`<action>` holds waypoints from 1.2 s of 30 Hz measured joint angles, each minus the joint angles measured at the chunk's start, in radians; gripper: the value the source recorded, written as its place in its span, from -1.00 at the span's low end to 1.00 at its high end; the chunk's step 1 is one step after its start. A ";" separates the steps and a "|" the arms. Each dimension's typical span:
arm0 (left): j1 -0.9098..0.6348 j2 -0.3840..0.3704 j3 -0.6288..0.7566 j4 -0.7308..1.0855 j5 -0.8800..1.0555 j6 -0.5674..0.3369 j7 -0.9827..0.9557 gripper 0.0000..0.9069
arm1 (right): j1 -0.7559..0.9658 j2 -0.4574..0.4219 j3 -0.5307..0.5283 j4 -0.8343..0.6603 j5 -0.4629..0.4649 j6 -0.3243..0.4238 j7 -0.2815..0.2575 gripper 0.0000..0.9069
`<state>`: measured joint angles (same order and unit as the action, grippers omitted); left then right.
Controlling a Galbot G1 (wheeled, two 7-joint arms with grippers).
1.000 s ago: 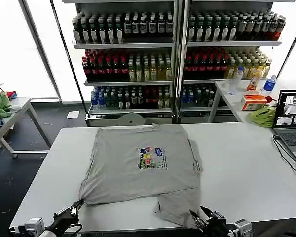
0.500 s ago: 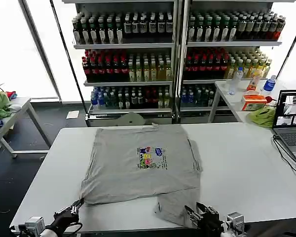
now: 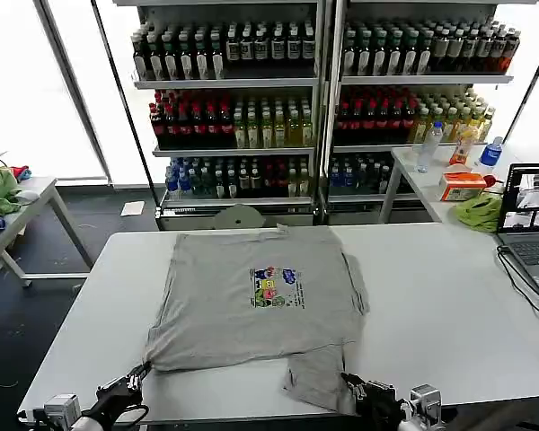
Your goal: Fold and organize the clothes.
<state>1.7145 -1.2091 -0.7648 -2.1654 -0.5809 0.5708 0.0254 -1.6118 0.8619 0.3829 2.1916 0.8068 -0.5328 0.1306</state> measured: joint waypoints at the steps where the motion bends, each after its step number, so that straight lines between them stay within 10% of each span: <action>1: 0.002 0.000 -0.001 -0.002 -0.001 0.000 0.000 -0.96 | -0.007 -0.003 0.005 0.004 0.002 0.000 -0.001 -1.00; 36: -0.044 0.071 -0.018 -0.027 -0.084 0.008 -0.009 -0.96 | -0.012 0.031 0.075 0.083 -0.016 0.053 0.010 -1.00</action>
<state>1.6703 -1.1384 -0.7827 -2.1926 -0.6652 0.5787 0.0166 -1.6239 0.8929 0.4577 2.2749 0.7908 -0.4799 0.1408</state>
